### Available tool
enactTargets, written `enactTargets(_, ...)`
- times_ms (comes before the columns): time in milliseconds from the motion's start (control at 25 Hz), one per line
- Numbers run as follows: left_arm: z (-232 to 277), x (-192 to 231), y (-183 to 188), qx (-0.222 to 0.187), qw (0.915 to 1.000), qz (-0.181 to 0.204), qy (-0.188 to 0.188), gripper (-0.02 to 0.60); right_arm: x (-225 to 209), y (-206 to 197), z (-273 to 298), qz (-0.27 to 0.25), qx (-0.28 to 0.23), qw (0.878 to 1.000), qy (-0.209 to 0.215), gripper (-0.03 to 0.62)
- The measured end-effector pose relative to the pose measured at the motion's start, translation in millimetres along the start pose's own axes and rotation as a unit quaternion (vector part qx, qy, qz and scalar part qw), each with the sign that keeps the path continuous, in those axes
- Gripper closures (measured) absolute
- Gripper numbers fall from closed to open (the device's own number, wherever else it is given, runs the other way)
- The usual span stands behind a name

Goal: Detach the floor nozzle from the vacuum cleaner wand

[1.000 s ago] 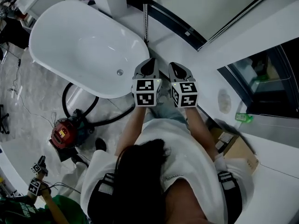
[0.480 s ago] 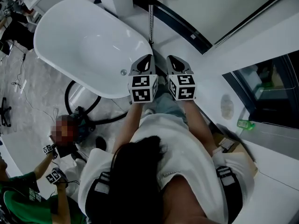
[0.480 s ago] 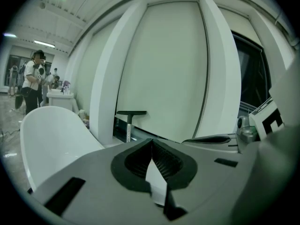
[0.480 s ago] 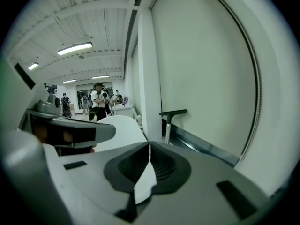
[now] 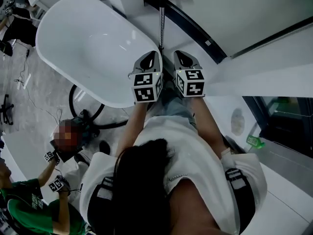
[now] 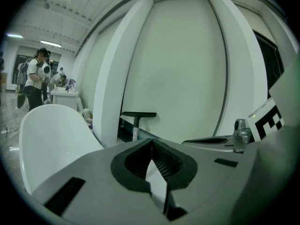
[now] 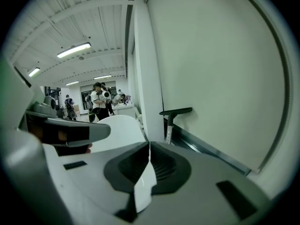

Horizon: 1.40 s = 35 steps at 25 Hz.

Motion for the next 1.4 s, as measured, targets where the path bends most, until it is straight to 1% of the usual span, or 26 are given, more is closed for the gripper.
enactTargets(240, 33.8, 15.8, 12.2, 0.006, 0.9999, -0.006, 0.010, 0.577, -13.5, 17.1, 36.4, -0.012, 0.007, 1.000, 0.008, 0.577)
enactTargets(480, 71.0, 22.7, 19.9, 0.014, 0.9997, -0.015, 0.013, 0.577, -39.1, 39.9, 70.2, -0.029, 0.008, 0.999, 0.013, 0.577)
enactTargets(600, 95.6, 33.4, 17.0, 0.016, 0.9996, -0.012, 0.018, 0.577, -50.3, 45.2, 96.9, -0.035, -0.004, 0.999, 0.018, 0.576)
enactTargets(760, 115.7, 44.4, 2.8, 0.012, 0.9995, -0.017, 0.023, 0.577, -58.7, 38.4, 121.1, -0.045, -0.009, 0.999, 0.017, 0.576)
enactTargets(920, 128.5, 58.2, 8.3, 0.013, 0.9991, -0.017, 0.036, 0.577, -58.1, 49.3, 145.6, -0.053, -0.010, 0.998, 0.043, 0.576)
enactTargets(1120, 148.2, 73.3, 14.6, 0.011, 0.9978, -0.030, 0.057, 0.577, -68.0, 70.8, 171.4, -0.067, -0.005, 0.996, 0.054, 0.576)
enactTargets(1400, 180.0, 81.5, 17.2, 0.019, 0.9976, -0.038, 0.054, 0.577, -83.7, 95.7, 202.6, -0.094, 0.000, 0.993, 0.067, 0.574)
Point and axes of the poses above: the fingertips, and each gripper's own axes: z forward along the fingers, x to its left, y out of its top, the point moved 6 cm from there along -z, backward along the fingers, and after that the axes turned 7 degrees about -y, right-handed, at the moved point
